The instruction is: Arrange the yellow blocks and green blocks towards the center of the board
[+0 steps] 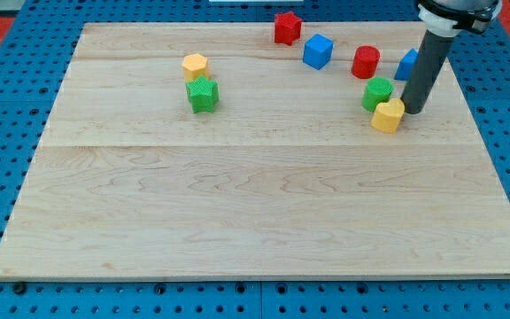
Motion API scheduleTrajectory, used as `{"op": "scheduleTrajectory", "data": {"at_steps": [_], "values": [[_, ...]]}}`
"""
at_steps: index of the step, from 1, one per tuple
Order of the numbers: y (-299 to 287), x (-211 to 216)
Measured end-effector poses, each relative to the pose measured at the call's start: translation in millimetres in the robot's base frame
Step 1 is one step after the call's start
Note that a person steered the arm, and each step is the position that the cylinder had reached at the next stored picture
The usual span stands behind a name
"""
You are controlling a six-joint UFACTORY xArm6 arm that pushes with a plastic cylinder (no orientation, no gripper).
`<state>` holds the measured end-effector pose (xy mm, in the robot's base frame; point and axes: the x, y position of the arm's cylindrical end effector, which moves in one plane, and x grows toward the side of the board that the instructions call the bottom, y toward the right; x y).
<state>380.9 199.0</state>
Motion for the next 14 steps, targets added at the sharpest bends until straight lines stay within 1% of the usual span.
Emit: {"op": "scheduleTrajectory", "data": {"at_steps": [1,2,3,4,5,6,7,8,9,10,11,12,13,14], "values": [[0,-33],[8,-43],[-98,-46],[-184,-46],[-149,-75],[-209,-91],[-282,-93],[-290,-83],[-290,-59],[-326,-111],[-355,-105],[-322,-79],[-298,-73],[-278,-94]]}}
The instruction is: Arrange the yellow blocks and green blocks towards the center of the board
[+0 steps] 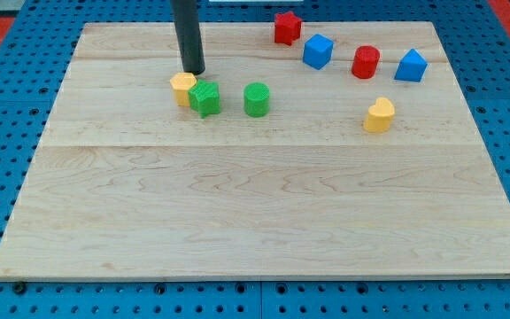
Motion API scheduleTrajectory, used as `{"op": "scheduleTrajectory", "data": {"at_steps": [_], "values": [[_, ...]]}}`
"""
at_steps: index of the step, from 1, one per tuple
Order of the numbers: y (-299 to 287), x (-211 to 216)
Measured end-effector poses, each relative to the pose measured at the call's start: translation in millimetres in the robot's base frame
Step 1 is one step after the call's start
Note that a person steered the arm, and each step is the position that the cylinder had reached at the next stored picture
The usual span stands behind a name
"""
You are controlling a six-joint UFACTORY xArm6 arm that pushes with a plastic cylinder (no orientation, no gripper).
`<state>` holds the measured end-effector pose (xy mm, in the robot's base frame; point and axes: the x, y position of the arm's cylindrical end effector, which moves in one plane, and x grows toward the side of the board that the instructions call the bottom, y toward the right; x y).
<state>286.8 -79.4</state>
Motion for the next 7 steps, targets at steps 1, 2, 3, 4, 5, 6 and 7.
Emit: {"op": "scheduleTrajectory", "data": {"at_steps": [1,2,3,4,5,6,7], "values": [[133,16],[242,54],[312,86],[250,130],[202,100],[234,85],[230,71]]}}
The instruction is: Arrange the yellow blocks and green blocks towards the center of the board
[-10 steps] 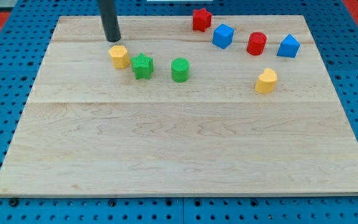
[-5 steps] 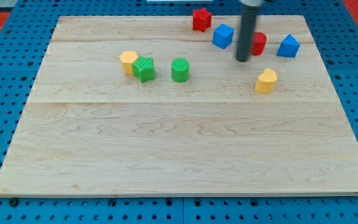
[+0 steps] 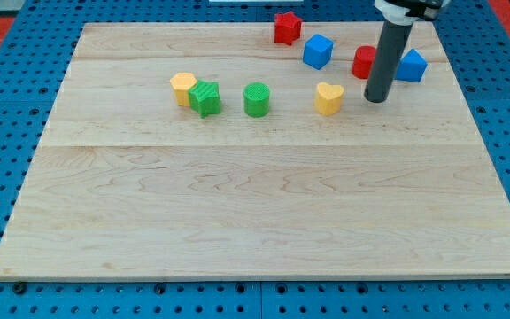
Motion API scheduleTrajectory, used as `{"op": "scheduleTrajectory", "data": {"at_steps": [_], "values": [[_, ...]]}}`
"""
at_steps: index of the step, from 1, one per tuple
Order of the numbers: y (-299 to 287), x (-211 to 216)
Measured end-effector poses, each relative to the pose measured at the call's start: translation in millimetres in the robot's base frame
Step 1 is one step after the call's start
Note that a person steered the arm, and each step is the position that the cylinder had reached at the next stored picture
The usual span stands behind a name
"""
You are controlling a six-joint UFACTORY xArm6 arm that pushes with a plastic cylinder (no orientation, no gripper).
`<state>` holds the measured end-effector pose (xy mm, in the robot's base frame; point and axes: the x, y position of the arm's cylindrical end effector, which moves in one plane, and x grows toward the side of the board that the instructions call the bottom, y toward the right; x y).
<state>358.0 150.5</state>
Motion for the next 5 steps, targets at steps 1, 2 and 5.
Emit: {"op": "scheduleTrajectory", "data": {"at_steps": [1,2,5], "values": [[-89,2],[-131,6],[-32,27]]}}
